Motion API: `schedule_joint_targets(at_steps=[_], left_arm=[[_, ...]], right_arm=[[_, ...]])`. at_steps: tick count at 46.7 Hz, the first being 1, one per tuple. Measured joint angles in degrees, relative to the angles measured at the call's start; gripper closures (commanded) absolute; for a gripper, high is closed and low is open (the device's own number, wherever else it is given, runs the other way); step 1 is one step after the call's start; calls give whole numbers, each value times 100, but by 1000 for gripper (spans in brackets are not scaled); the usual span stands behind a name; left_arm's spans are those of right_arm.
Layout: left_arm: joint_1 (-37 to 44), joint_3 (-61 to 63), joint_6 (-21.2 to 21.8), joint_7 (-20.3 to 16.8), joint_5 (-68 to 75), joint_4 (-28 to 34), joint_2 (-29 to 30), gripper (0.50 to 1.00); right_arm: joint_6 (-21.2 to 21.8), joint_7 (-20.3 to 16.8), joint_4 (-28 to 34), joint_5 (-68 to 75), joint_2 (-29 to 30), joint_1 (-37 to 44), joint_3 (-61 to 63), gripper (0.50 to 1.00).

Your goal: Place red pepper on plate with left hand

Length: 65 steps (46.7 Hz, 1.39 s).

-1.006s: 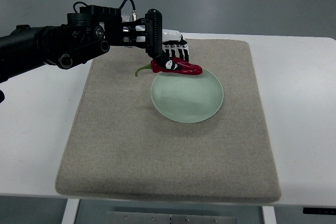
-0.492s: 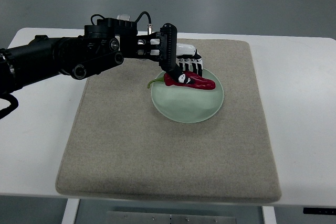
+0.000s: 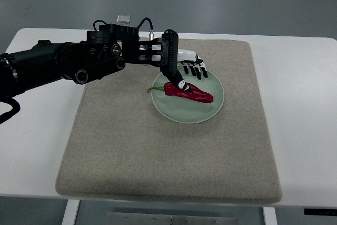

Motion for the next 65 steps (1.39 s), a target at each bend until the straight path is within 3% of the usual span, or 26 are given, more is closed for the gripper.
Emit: schedule_joint_targets(at_steps=[12, 22, 26, 38, 42, 46, 65], left_arm=[[-22, -18, 9, -2, -28, 155, 24, 712], [-29, -44, 63, 5, -46, 1130, -7, 701], [-39, -48, 124, 3, -78, 1432, -8, 643], [-21, -63, 173, 2, -279, 2259, 1, 611], [-11, -63, 184, 6, -388, 2530, 1, 557], [-9, -63, 207, 7, -557, 2726, 1, 542], [239, -77, 1279, 52, -2487, 2908, -8, 540]], right_arm=[[0, 2, 0, 0, 0, 0, 0, 568], [0, 0, 0, 0, 0, -1, 2, 568], [0, 0, 0, 0, 0, 0, 0, 568], [0, 0, 0, 0, 0, 0, 0, 568], [0, 0, 0, 0, 0, 1, -1, 568], [0, 0, 0, 0, 0, 1, -1, 568], [0, 0, 0, 0, 0, 0, 0, 568]])
